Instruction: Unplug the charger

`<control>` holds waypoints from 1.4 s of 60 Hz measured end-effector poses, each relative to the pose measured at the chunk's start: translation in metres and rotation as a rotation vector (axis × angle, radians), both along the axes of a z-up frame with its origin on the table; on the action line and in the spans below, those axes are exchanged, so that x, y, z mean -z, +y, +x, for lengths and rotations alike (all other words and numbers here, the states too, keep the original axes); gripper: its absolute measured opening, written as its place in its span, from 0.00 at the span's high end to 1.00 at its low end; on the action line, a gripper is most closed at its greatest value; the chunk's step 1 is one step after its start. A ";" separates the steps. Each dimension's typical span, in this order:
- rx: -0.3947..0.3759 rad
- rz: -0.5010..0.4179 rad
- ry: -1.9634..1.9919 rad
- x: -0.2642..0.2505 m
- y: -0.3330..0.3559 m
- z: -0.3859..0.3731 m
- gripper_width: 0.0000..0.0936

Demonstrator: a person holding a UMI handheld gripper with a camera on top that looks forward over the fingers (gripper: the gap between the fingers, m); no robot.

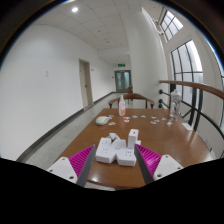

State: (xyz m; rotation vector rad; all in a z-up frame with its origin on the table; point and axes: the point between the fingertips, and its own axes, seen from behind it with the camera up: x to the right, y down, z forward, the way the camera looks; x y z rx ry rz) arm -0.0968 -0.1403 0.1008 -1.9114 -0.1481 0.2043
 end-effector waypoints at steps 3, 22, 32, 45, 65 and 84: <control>0.017 0.002 -0.010 0.005 0.011 0.005 0.13; 0.068 -0.011 -0.064 0.041 0.110 0.040 0.21; 0.069 -0.045 -0.069 0.064 0.146 0.042 0.71; 0.095 -0.041 -0.065 0.063 0.148 0.045 0.90; 0.123 -0.036 -0.086 0.055 0.145 0.046 0.90; 0.155 -0.032 -0.085 0.052 0.146 0.048 0.90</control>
